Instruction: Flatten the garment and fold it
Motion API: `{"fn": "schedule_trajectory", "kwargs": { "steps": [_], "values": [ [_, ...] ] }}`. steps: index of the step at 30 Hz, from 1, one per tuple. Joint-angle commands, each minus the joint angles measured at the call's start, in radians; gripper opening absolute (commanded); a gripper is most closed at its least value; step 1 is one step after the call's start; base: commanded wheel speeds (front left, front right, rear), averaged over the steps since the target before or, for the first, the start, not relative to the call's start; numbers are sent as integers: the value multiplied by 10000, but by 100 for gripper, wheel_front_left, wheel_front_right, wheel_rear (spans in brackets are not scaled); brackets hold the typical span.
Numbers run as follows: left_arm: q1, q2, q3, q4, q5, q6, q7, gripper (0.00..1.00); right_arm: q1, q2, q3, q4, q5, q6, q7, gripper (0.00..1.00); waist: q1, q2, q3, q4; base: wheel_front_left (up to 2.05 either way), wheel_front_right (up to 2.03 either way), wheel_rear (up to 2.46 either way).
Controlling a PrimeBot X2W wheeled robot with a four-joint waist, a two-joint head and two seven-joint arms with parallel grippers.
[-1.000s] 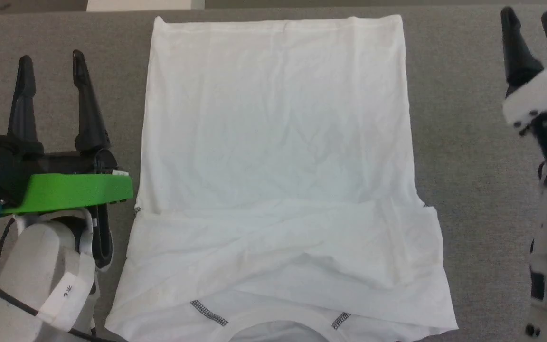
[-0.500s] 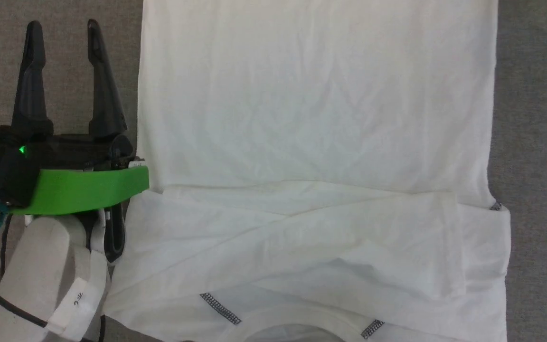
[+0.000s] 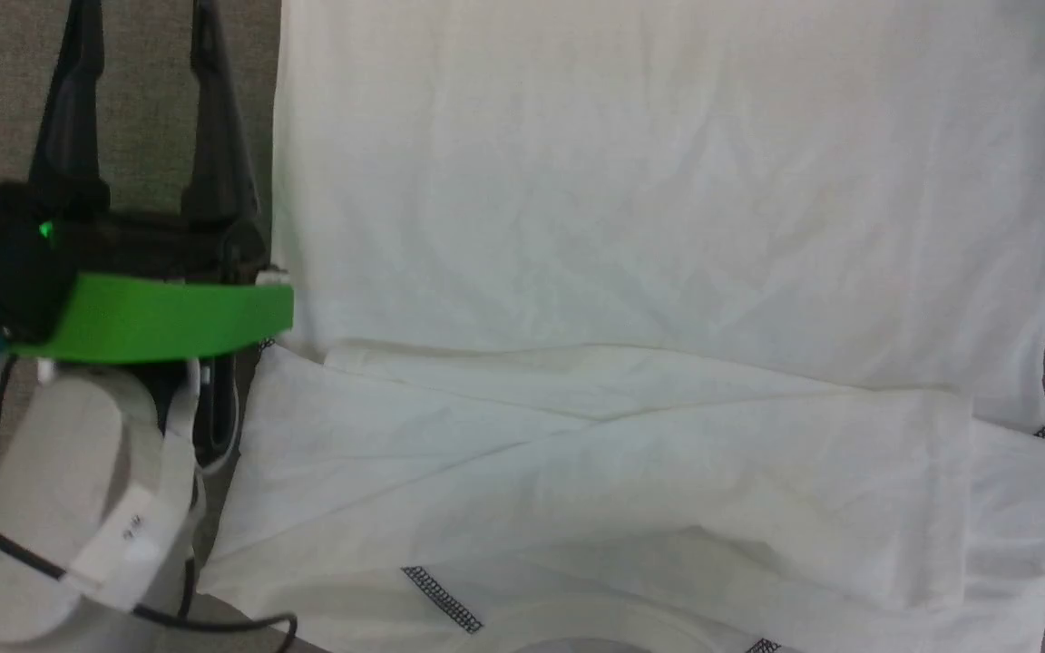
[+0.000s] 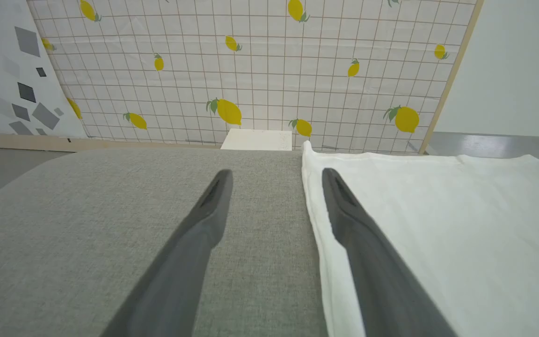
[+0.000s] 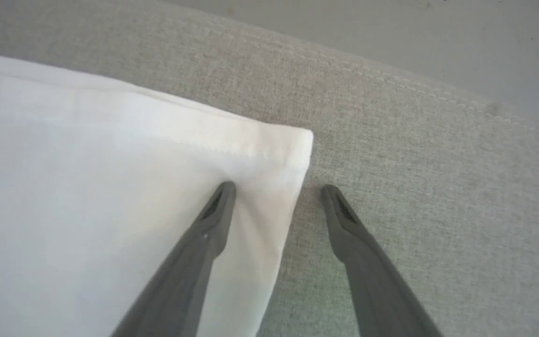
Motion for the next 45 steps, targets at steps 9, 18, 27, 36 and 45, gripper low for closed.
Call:
{"fn": "schedule_trajectory", "kwargs": {
  "steps": [9, 18, 27, 36, 45],
  "values": [
    [-5188, 527, -369, 1964, -1050, -1012, 4424, 100, 169, -91, 507, -781, 648, -13, 6, 0, -1, 0, 150, -486, 0, 0, 0],
    [-8256, 442, -1357, 5911, -1361, -1160, 8704, 100, -35, 304, 1680, -1124, 1399, -13, -687, 0, -1, 0, 187, -1398, 0, 0, 0],
    [-8653, 742, -1919, 6947, -1183, -335, 11724, 38, -193, 121, 2494, -1156, 2168, -13, -1093, 0, -1, 0, 486, -1770, 0, 0, 0],
    [-8532, 1063, -1527, 6147, -894, -16, 10276, 0, -418, -111, 2565, -992, 2303, -13, -1727, 0, -1, 0, 553, -1755, 0, 0, 0],
    [-9278, 878, -1190, 6186, -70, 299, 6943, 0, -1189, 93, 1300, -778, 1610, -13, -3854, 0, -1, 0, 70, -1545, 0, 0, 0]
  ]
}}
